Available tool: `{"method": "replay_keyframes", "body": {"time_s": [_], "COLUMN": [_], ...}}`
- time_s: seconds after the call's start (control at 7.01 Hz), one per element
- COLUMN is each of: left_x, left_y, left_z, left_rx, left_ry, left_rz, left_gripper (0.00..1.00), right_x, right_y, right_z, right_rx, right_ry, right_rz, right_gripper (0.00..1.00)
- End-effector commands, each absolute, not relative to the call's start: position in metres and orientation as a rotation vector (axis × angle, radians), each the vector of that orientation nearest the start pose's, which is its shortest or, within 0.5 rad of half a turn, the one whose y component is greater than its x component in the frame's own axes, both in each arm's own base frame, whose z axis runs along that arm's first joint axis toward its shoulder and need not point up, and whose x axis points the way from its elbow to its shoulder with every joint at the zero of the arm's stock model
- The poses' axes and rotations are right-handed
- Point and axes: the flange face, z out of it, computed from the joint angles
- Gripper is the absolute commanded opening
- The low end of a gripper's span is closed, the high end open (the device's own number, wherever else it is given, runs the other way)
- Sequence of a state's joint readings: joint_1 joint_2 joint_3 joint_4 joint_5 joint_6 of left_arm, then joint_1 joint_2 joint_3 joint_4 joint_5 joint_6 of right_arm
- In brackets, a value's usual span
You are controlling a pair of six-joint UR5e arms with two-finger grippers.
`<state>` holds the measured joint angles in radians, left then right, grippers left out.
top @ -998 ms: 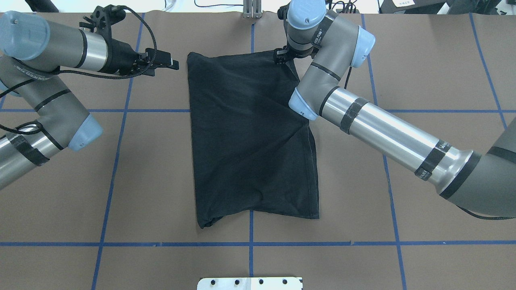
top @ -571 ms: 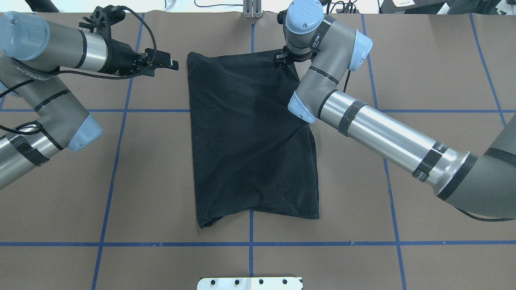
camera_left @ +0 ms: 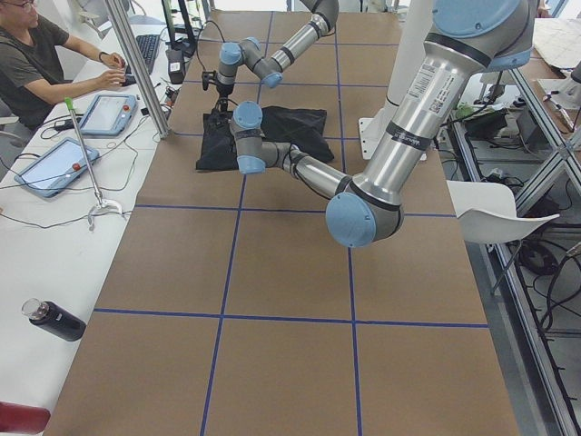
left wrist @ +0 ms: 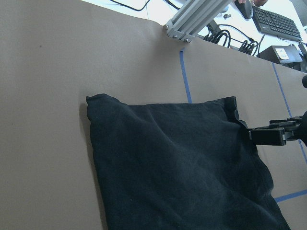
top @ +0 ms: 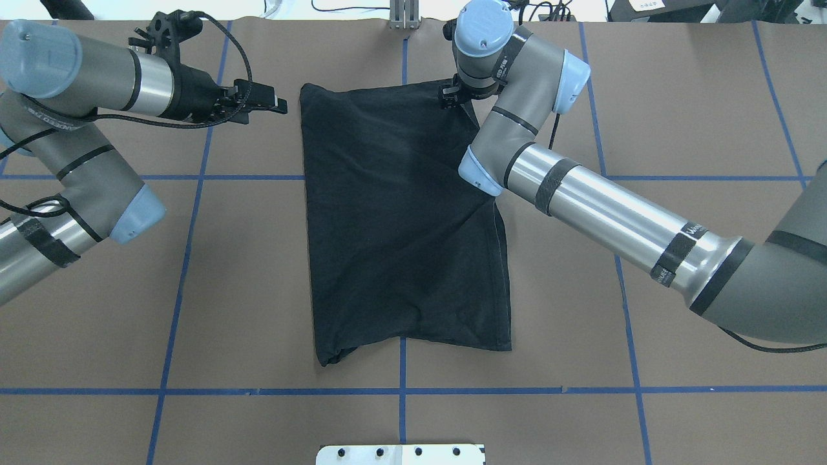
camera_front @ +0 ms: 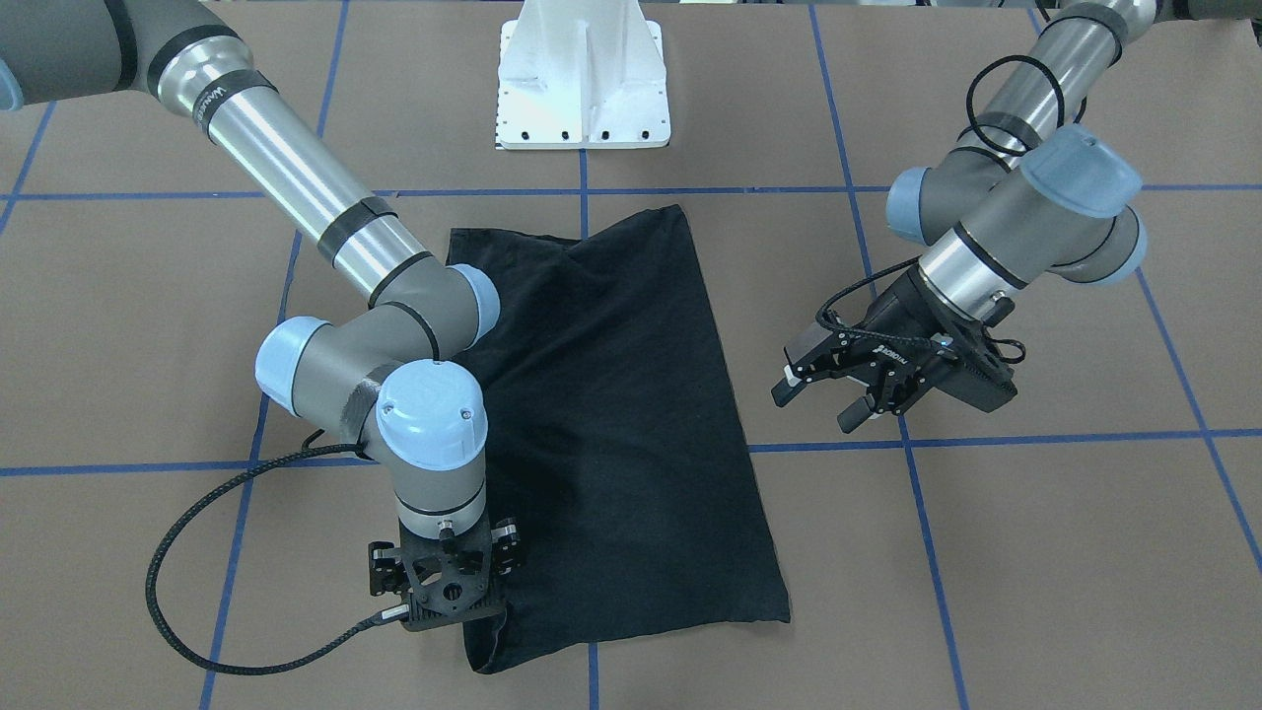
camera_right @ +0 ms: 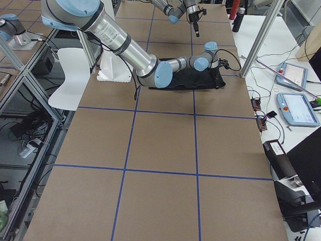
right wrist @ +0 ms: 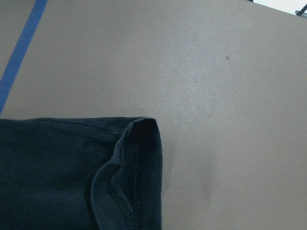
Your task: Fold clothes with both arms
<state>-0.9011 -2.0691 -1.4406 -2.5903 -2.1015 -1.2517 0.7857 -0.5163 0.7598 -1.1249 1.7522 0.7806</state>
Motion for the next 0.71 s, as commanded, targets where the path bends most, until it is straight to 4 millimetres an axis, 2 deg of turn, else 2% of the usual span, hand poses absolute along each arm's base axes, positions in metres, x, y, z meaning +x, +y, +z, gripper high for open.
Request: {"method": "replay_keyframes", "body": {"time_s": [0.0, 0.29, 0.57], "left_x": [0.353, 0.353, 0.354], "left_y": [-0.577, -0.577, -0.578], "left_z": [0.312, 0.312, 0.312], "left_rx": [0.408, 0.409, 0.408], "left_ry": [1.353, 1.354, 1.353], "left_rz": [-0.112, -0.112, -0.112], "left_gripper": [1.0, 1.0, 1.0], "right_x": [-0.547, -0.542, -0.531], "right_y": [-0.712, -0.717, -0.724], "right_z": [0.297, 0.307, 0.328], "right_rx": [0.359, 0.356, 0.341], "right_ry": [-0.601, -0.59, -0.563], "right_rz": [-0.066, -0.063, -0.063], "right_gripper": [0.99, 0.99, 0.99]}}
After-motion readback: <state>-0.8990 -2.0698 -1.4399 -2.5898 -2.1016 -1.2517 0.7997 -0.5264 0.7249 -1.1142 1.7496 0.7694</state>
